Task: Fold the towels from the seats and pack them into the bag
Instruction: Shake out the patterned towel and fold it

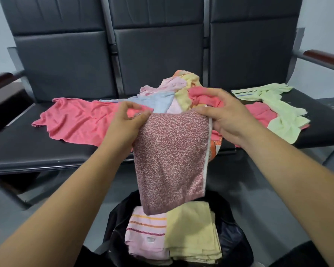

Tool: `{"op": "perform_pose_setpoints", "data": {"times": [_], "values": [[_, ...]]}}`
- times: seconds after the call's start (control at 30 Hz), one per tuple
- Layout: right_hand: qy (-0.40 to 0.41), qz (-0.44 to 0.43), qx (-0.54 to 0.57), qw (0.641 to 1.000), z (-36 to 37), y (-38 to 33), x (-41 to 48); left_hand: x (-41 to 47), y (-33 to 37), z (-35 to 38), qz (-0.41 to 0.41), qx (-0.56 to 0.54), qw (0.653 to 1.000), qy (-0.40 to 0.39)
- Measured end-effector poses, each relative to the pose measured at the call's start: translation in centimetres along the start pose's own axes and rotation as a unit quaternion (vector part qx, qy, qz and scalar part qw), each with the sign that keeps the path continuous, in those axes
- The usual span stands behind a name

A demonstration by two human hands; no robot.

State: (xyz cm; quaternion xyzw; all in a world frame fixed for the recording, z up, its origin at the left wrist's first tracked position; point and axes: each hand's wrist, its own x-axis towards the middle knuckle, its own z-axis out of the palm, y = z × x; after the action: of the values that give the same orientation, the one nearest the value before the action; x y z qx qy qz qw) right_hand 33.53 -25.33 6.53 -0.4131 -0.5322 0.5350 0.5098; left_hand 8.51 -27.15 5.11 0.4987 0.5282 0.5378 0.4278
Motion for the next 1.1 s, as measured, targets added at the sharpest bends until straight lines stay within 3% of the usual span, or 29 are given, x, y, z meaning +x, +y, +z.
{"op": "perform_pose_setpoints", "data": {"times": [0.07,0.1,0.17,0.23,0.3,0.37,0.43,0.53,0.67,0.8,0.87,0.93,1.0,1.1], "values": [[-0.079,0.045,-0.007,0.996,0.1,-0.1,-0.6,0.0,0.0,0.7,-0.056,-0.079,0.995,-0.004],[-0.114,0.042,-0.108,0.987,0.2,-0.5,-1.0,-0.2,0.3,1.1,-0.077,-0.111,0.991,-0.018],[-0.115,-0.007,-0.348,0.93,0.5,-0.7,-1.4,-0.4,0.6,1.1,-0.1,-0.157,0.98,-0.064],[-0.066,-0.066,-0.413,0.906,0.9,-0.7,-1.4,-0.2,0.5,0.5,-0.092,-0.146,0.978,-0.114],[-0.031,-0.087,-0.374,0.923,1.0,-0.4,-1.1,0.3,0.4,-0.6,-0.038,-0.011,0.988,-0.15],[-0.035,-0.082,-0.312,0.946,0.6,-0.1,-0.9,0.3,0.5,-1.3,0.048,0.14,0.976,-0.158],[-0.049,-0.074,-0.272,0.958,0.1,0.2,-0.6,0.5,0.3,-1.5,0.103,0.185,0.967,-0.14],[-0.054,-0.088,-0.292,0.951,0.1,0.3,-0.6,0.3,-0.2,-0.9,0.14,0.215,0.961,-0.102],[-0.037,-0.069,-0.249,0.965,0.2,0.6,-0.4,0.4,-0.5,-0.9,0.08,0.143,0.98,-0.111],[0.01,0.051,-0.054,0.997,0.1,0.8,0.0,0.3,-0.6,-0.2,-0.035,0.015,0.997,-0.069],[0.014,0.131,0.066,0.989,0.0,0.7,0.0,0.1,-0.1,0.5,-0.077,-0.056,0.994,-0.057],[-0.038,0.162,0.139,0.976,-0.3,0.2,-0.2,0.2,0.1,0.5,-0.076,-0.091,0.989,-0.084],[-0.103,0.15,0.146,0.972,-0.7,-0.3,-0.6,0.3,0.1,-0.4,-0.047,-0.075,0.986,-0.139],[-0.099,0.102,-0.007,0.99,-0.8,-0.4,-0.7,0.6,-0.1,-1.4,0.058,0.142,0.974,-0.167]]}}
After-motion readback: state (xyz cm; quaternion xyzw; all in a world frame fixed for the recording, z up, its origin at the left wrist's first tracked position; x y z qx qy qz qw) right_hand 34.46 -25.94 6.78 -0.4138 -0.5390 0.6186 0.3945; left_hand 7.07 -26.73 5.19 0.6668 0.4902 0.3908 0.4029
